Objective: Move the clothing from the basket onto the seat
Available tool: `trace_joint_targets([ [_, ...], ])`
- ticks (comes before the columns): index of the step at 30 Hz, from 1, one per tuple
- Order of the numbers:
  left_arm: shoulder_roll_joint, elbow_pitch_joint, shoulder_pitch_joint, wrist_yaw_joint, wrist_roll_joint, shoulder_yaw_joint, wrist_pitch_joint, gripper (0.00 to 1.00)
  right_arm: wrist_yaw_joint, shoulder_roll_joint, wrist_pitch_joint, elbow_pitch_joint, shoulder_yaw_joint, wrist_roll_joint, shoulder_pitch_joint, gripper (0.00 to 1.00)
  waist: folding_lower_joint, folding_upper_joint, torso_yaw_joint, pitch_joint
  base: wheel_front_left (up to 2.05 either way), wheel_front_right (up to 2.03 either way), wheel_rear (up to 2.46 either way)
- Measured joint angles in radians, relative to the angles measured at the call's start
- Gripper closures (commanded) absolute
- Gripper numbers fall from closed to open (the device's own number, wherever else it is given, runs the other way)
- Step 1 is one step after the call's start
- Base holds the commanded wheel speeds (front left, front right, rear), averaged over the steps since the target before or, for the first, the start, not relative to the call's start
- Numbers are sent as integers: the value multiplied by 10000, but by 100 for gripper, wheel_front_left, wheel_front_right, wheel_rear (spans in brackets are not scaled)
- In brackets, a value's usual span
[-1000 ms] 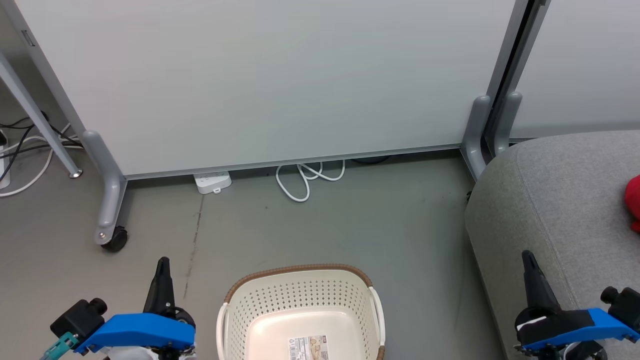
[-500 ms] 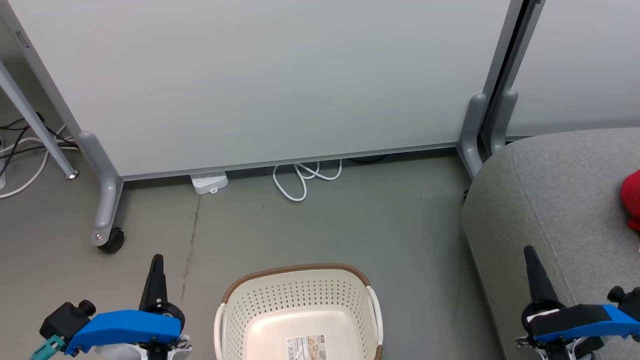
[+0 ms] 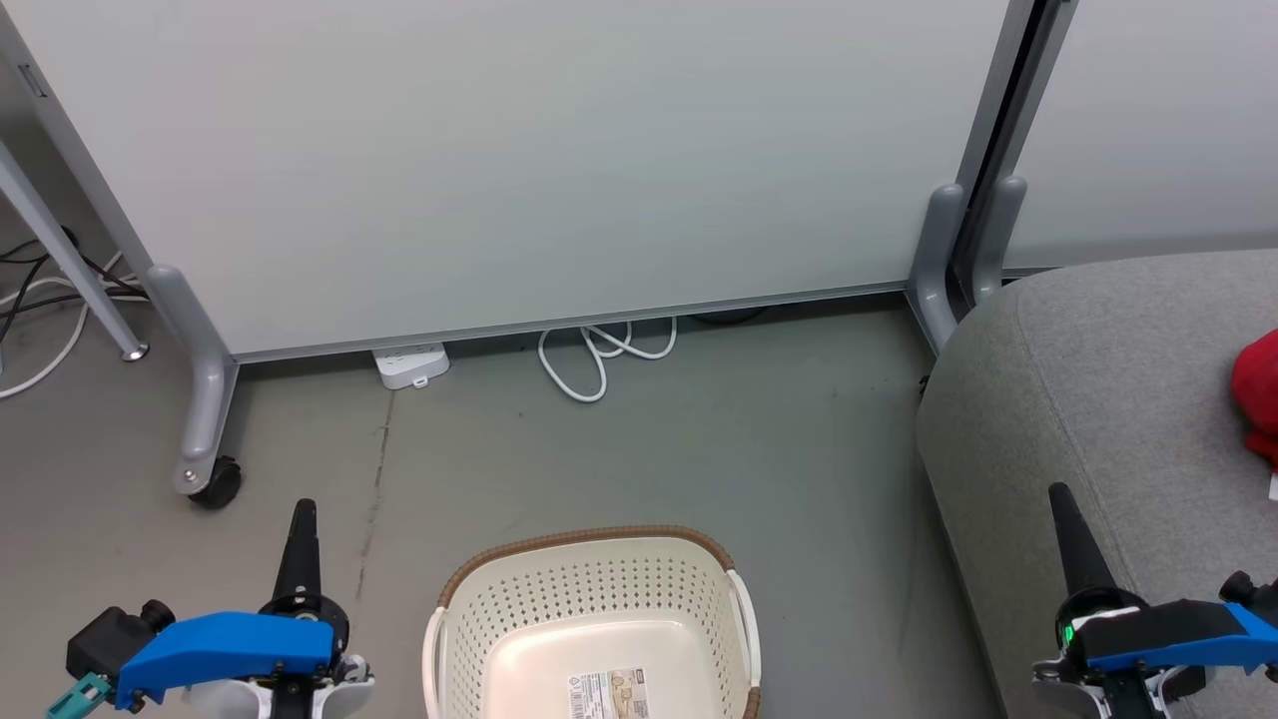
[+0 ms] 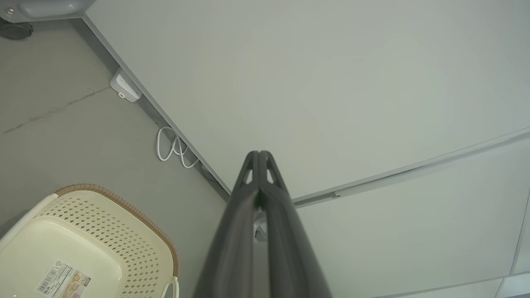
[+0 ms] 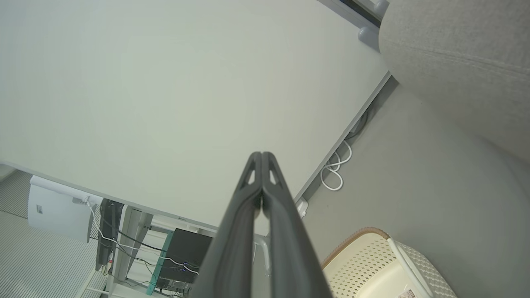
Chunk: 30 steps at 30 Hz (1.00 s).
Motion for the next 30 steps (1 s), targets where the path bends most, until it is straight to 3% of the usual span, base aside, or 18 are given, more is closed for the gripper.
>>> trace_joint_targets([
  [30,2,-255,-108,-88,-2654,378,702,100,-2,25,723,-157,-157,2863,-158,100,0,0,-190,39,0,0,0],
])
